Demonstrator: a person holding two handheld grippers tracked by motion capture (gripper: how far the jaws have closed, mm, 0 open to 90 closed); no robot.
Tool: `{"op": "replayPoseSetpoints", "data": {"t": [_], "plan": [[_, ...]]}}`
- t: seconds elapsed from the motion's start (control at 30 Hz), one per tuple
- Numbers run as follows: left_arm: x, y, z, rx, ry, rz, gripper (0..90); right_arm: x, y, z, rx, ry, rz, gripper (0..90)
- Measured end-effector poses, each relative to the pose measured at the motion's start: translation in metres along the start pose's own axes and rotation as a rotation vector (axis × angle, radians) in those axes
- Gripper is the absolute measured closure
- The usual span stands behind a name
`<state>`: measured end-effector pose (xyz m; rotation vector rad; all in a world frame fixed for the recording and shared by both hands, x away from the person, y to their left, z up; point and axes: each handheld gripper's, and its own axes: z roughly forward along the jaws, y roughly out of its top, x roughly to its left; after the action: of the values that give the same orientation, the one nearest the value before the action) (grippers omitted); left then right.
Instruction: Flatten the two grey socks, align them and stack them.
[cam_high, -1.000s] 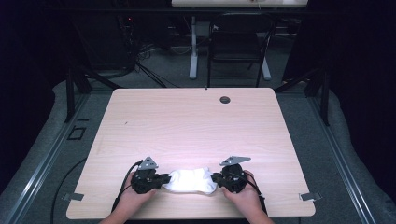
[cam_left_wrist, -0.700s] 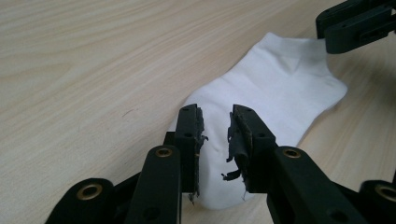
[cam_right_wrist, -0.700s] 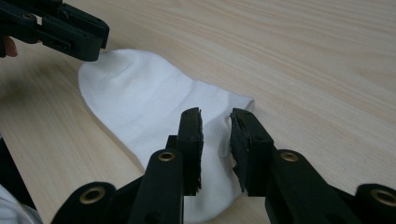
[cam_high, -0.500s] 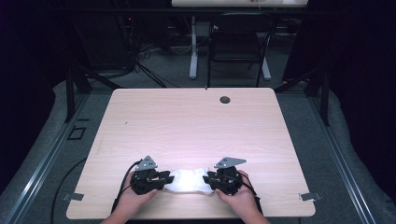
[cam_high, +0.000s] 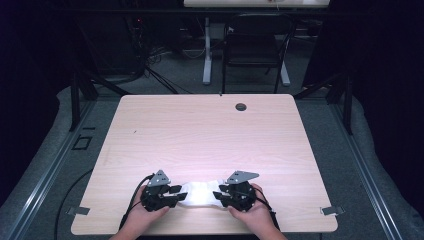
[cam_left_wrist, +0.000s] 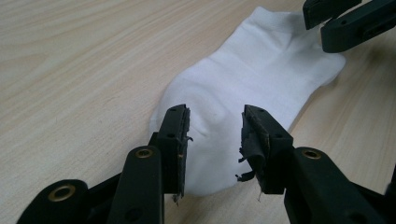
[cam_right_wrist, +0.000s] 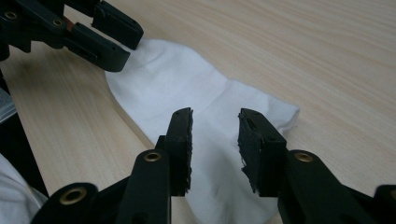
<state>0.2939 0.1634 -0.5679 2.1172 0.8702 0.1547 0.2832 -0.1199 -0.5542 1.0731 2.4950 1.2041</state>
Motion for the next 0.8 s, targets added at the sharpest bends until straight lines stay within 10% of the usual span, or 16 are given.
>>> {"op": "replayPoseSetpoints", "data": {"t": [0.8], "plan": [[-0.002,-0.006,0.006,0.027,-0.006,0.018,55.7,-0.009,-0.013,0.009,0.066,-0.034,0.006,61.5]]}}
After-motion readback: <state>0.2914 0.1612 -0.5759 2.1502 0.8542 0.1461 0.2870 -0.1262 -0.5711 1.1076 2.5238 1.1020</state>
